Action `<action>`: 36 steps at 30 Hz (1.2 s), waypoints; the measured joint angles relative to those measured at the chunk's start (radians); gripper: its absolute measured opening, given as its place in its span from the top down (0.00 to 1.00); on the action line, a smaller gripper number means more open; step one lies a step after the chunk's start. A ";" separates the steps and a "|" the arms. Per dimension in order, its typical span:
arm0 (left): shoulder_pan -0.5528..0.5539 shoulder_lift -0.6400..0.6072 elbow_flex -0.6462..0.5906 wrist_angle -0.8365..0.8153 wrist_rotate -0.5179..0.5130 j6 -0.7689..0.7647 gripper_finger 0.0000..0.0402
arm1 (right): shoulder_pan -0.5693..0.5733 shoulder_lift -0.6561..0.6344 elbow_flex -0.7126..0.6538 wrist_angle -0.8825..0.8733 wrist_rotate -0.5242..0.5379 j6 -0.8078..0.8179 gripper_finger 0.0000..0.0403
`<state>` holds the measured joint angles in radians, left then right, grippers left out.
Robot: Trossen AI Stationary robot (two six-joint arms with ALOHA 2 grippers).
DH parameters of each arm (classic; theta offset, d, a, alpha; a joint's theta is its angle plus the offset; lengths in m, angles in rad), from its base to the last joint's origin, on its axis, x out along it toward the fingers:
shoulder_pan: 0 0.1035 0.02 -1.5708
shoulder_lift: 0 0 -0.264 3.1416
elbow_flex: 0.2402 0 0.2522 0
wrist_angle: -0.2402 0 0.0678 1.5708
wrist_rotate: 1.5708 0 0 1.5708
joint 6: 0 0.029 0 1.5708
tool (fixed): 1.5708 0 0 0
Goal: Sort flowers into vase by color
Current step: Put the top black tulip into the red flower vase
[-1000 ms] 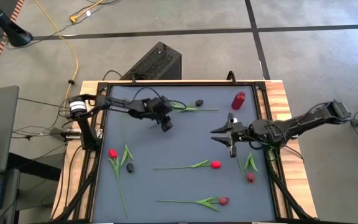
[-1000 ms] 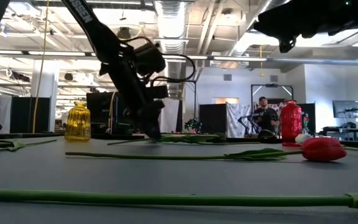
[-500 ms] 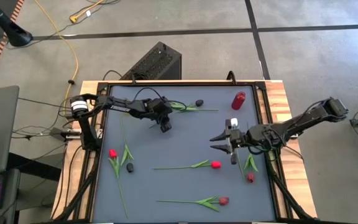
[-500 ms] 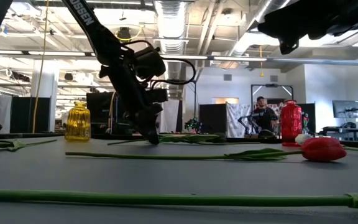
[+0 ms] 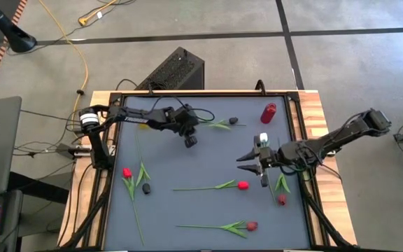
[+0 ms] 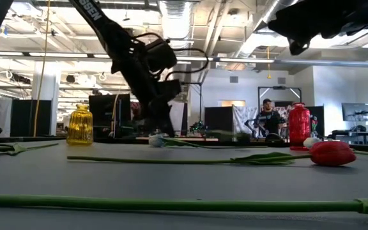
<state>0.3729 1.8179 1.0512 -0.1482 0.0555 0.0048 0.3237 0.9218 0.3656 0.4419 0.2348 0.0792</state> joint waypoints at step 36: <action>-0.051 -0.001 0.067 0.996 0.185 -0.192 1.00 | 0.023 0.000 0.000 -0.218 0.002 0.183 0.65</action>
<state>0.3223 1.8168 1.1179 0.8480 0.2401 -0.1876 0.3470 0.9215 0.3656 0.2235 0.2363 0.2623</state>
